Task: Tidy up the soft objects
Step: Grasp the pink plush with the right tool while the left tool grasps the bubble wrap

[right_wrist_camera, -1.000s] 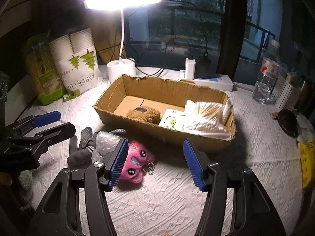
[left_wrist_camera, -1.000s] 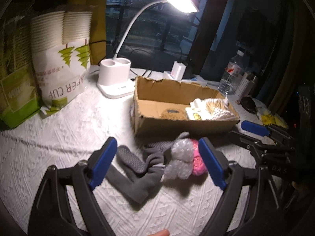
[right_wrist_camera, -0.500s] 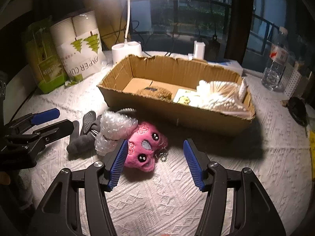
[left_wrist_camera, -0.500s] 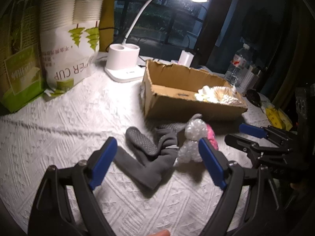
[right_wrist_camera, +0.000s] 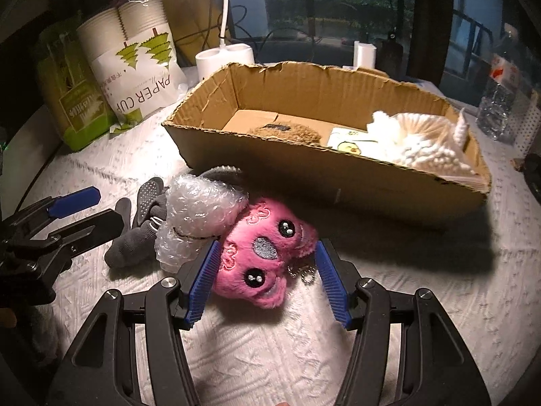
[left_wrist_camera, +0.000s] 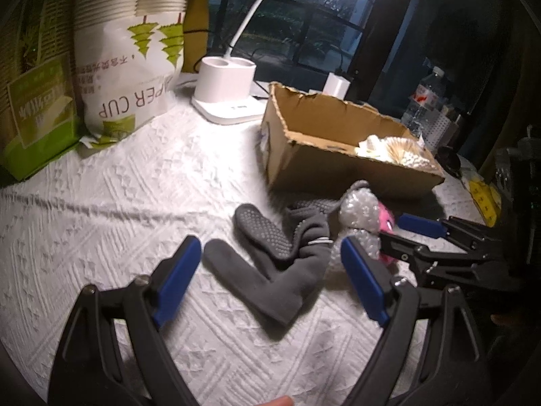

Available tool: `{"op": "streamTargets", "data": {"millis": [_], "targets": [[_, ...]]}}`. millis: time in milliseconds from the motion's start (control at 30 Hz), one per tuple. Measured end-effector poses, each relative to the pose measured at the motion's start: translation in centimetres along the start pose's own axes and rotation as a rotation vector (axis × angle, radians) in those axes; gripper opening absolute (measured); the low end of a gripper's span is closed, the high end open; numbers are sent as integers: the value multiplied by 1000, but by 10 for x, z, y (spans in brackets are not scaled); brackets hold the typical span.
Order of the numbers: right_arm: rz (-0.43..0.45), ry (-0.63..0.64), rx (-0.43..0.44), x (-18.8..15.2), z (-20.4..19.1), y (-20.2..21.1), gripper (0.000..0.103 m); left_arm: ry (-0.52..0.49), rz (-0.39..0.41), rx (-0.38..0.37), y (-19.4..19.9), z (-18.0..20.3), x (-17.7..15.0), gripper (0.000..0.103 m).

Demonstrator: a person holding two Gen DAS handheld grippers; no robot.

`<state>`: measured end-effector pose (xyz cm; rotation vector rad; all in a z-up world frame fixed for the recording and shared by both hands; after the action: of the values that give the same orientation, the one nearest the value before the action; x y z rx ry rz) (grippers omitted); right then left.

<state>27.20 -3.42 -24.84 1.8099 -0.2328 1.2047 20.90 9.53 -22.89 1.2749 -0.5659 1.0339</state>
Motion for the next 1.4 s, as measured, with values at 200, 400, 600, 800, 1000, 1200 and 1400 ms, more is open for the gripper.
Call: {"op": "streamTargets", "data": {"millis": [200,400,600,800,1000,1200,1400], "targets": [[-32,-23,63,-5,-5,-11,50,-16,-10,-5,-5,6,1,86],[-9,-7,98,-3,-9,-3,40,-38,-13,-22,-7,21,4,86],[29,-9,86,4,6,14,40,-80,-12,-63,-10,48,5,86],[45,-32,62,3,29,26,40,-138,-11,-81,-21,71,5,85],[62,-58,40,3,51,35,40,-200,-40,-77,-38,84,-2,64],[72,-72,27,4,65,40,40,-244,-84,-64,-51,90,-13,45],[88,-74,23,7,68,47,40,-244,-74,-83,-45,94,-9,34]]}}
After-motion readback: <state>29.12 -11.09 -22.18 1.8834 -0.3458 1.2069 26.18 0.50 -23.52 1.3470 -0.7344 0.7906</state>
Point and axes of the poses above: each gripper's, at about its wrist camera, not at the fingertips, and y roughly against the way its jaws point, z to its right, x to its top, the point moved 10 cm from there along -y, roughly the way its jaws point, and after that the axes turned 15 degrees about z, right-handed, at the moved point
